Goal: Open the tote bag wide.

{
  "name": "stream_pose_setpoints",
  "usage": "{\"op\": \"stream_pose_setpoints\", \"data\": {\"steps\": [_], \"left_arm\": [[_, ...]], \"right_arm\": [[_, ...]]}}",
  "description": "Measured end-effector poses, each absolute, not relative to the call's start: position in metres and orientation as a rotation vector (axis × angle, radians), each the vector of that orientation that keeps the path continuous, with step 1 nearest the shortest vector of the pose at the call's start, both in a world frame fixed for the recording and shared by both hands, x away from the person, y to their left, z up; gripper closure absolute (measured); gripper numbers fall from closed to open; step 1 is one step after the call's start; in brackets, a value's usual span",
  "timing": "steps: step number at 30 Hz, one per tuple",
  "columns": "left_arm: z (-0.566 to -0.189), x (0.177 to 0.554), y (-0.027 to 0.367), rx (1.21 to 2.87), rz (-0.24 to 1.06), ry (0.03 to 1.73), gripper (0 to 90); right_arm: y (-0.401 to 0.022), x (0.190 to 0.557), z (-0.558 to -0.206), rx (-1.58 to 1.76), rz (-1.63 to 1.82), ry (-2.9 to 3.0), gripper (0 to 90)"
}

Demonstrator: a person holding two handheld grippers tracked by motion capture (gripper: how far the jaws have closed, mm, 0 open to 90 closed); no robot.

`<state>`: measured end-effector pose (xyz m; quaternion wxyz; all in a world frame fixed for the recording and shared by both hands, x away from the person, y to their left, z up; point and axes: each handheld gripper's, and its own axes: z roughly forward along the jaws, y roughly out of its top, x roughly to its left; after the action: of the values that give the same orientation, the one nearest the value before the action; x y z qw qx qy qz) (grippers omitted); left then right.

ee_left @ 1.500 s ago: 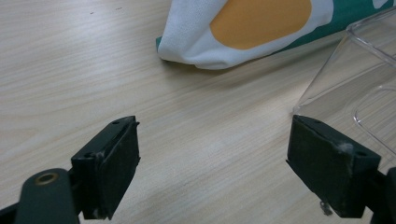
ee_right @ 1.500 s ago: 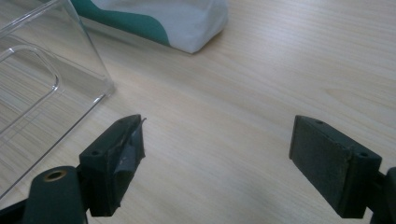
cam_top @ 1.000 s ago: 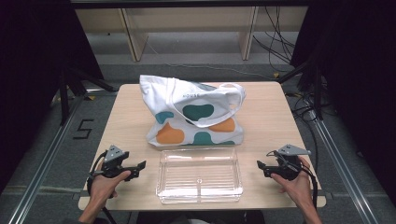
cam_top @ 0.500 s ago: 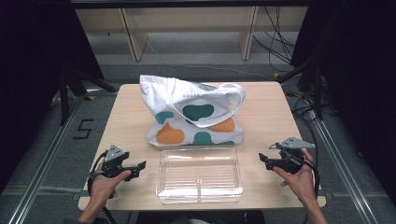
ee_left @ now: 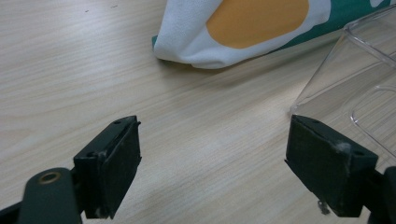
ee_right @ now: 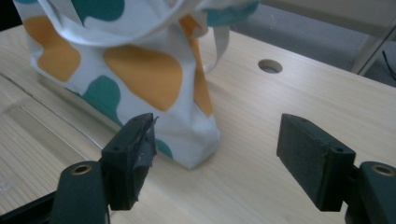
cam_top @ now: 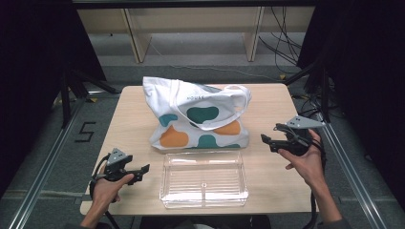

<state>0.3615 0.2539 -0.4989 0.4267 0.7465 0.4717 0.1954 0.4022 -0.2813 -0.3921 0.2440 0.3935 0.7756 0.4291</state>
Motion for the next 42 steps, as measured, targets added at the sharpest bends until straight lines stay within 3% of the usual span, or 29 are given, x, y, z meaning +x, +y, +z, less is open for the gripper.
{"op": "stream_pose_setpoints", "data": {"steps": [19, 30, 42], "left_arm": [[-0.498, 0.361, 0.254, 1.878, 0.483, 1.164, 17.8], [-0.499, 0.361, 0.253, 1.874, 0.483, 1.148, 17.8], [-0.498, 0.362, 0.253, 1.882, 0.481, 1.137, 17.8]], "right_arm": [[-0.241, 0.445, -0.335, 0.978, 1.109, 2.188, 35.3], [-0.215, 0.484, -0.282, 0.911, 1.091, 2.176, 41.9], [-0.177, 0.53, -0.276, 0.916, 1.004, 2.267, 46.9]]}}
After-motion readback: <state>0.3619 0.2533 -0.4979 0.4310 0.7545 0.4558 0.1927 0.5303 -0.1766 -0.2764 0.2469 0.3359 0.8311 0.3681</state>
